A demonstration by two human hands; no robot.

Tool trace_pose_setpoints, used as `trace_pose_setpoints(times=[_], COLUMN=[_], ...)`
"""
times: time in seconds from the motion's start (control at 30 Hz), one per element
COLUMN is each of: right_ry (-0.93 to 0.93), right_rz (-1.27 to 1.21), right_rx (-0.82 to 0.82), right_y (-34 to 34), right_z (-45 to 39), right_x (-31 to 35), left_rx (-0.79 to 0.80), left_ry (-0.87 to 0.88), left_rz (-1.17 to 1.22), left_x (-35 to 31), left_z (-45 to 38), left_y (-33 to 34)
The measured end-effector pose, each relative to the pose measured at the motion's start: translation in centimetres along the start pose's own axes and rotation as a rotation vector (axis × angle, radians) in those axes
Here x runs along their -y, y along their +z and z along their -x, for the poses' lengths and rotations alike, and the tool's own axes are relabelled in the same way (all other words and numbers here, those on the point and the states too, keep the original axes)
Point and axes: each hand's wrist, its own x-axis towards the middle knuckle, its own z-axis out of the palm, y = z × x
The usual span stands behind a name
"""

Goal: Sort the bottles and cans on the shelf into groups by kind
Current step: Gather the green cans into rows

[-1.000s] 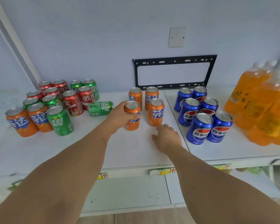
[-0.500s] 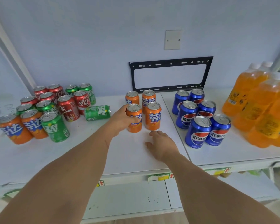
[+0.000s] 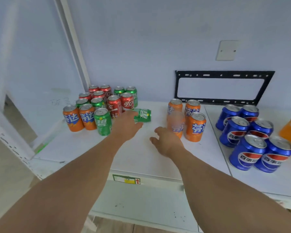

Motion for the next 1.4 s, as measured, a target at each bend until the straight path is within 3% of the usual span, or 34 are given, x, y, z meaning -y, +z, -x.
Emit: trace_pose_setpoints(times=[0.1,0.17,0.33,0.47,0.67,0.77,0.93,1.07,1.27,1.4], right_ry=[0.078,0.187,0.557,0.719,0.827,0.960,0.860,0.877,0.762,0.609], right_rz=[-0.114,-0.256,-0.700,-0.953,-0.793,-0.852,-1.025,-1.115,-1.265,-1.586], right_rx=[0.008,-0.013,-0.111,-0.168,-0.196,-0.261,-0.176,-0.262,-0.282,-0.282], right_y=[0.6,0.9,1.9,2.9,4.0,4.8,5.0,4.5,3.6,2.7], right_z=[-2.5,-4.3,-9.9,-13.9,-17.7,-18.5,-19.4,-18.0,-14.0,-10.1], right_x=[2.5,4.0,6.9,8.3,8.4,8.7,8.1,8.4,8.8,8.8], left_rx=[-0.273,-0.328,-0.323,-0.368,-0.239,-0.150,-0.072,-0.051,-0.041,-0.042], left_ry=[-0.032,-0.151,-0.323,-0.369,-0.386,-0.376,-0.331,-0.324,-0.367,-0.416], left_rz=[-0.037,0.009,0.293,0.545,0.808,0.899,0.945,0.970,1.086,1.230], left_x=[3.8,5.7,8.6,10.9,13.4,14.0,15.1,15.0,14.6,13.6], left_z=[0.1,0.0,-0.7,-1.5,-2.0,-1.7,-1.9,-2.1,-0.7,1.6], left_y=[-0.9,-1.3,-0.4,0.9,2.0,2.2,2.3,1.8,0.4,-0.9])
